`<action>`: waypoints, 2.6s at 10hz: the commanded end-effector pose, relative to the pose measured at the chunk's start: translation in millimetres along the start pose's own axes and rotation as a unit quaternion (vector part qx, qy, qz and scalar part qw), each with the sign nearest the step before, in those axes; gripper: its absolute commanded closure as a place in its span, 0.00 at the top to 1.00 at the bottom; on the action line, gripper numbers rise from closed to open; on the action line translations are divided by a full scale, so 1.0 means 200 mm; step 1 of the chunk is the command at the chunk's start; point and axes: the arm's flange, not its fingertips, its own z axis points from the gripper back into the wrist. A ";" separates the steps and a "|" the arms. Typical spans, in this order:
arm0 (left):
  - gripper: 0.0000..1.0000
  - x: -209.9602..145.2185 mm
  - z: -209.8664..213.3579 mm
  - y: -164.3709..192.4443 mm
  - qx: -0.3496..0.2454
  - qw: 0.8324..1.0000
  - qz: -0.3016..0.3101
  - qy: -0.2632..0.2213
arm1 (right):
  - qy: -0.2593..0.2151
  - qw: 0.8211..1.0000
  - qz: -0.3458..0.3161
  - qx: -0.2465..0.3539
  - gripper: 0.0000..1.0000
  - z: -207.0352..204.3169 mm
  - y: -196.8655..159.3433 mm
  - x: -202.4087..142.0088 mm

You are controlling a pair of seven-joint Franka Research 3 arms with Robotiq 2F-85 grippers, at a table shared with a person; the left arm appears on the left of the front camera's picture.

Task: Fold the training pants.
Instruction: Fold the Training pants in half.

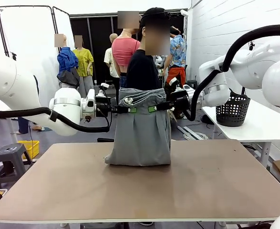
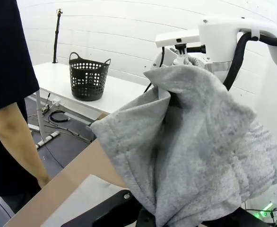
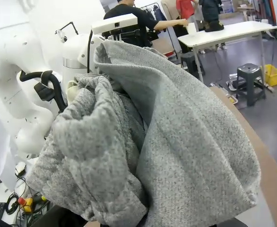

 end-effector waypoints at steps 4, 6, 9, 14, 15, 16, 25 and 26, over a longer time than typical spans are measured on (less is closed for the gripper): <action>0.00 -0.35 0.15 -0.05 0.039 0.984 0.173 0.015 | -0.020 0.991 -0.129 -0.001 0.00 0.02 -0.05 -0.39; 0.00 -0.46 0.17 0.00 0.038 0.964 0.261 0.037 | -0.021 0.981 -0.190 -0.014 0.00 0.01 -0.12 -0.51; 0.00 -0.63 0.13 0.17 0.044 0.922 0.378 0.066 | -0.016 0.959 -0.280 -0.044 0.00 0.02 -0.25 -0.63; 0.00 -0.73 -0.04 0.19 0.022 0.906 0.417 0.067 | -0.005 0.952 -0.305 -0.017 0.00 -0.16 -0.27 -0.72; 0.00 -0.73 -0.04 0.19 0.022 0.906 0.417 0.067 | -0.005 0.952 -0.305 -0.017 0.00 -0.16 -0.27 -0.72; 0.00 -0.73 -0.04 0.19 0.022 0.906 0.417 0.067 | -0.005 0.952 -0.305 -0.017 0.00 -0.16 -0.27 -0.72; 0.00 -0.80 -0.12 0.56 0.100 0.831 0.539 0.093 | -0.034 0.894 -0.442 -0.068 0.00 -0.08 -0.63 -0.82; 0.00 -0.84 -0.13 0.59 0.106 0.827 0.544 0.095 | -0.034 0.888 -0.451 -0.078 0.00 -0.08 -0.67 -0.85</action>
